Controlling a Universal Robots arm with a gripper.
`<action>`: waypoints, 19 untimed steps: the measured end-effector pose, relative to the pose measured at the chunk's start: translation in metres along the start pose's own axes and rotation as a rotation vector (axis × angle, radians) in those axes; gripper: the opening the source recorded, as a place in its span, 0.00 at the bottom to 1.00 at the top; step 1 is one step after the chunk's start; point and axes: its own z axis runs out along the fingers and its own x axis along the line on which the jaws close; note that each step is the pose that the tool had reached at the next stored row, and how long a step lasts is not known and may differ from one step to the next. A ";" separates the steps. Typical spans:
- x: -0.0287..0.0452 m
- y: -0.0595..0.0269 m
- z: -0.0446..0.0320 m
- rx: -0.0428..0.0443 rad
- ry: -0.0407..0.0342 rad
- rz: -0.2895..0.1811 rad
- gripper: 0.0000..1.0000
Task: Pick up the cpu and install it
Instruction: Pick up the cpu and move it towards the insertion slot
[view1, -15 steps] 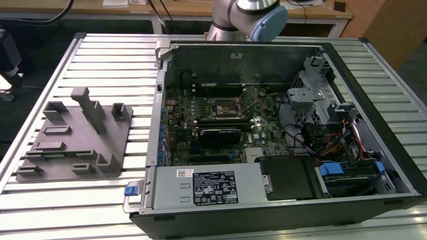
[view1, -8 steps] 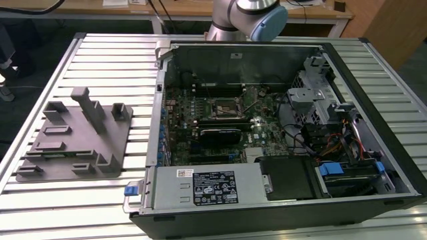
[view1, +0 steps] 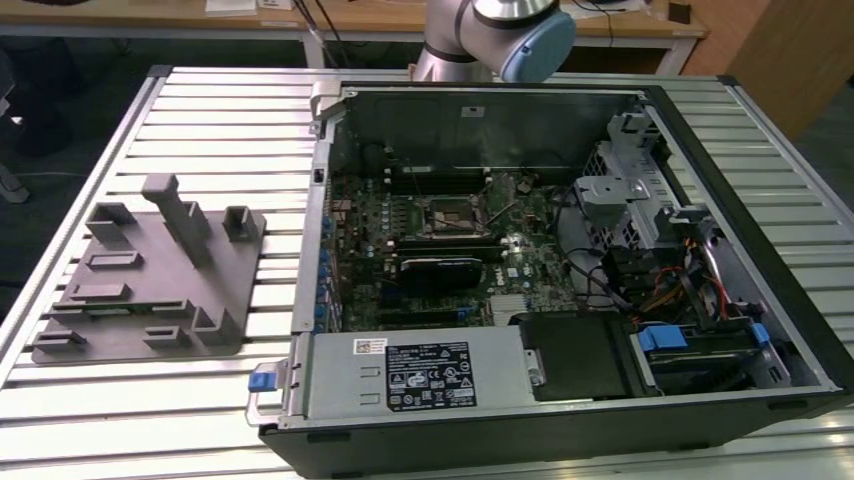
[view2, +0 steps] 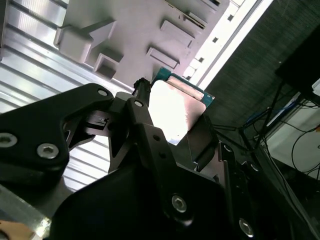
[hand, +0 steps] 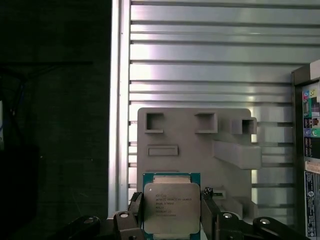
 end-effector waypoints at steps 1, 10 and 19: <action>0.0000 0.0001 -0.0020 0.0001 0.0001 0.000 0.54; -0.0003 0.0008 -0.0146 -0.0002 -0.0004 0.000 0.54; -0.0052 0.0008 -0.0147 0.0000 -0.0001 0.000 0.54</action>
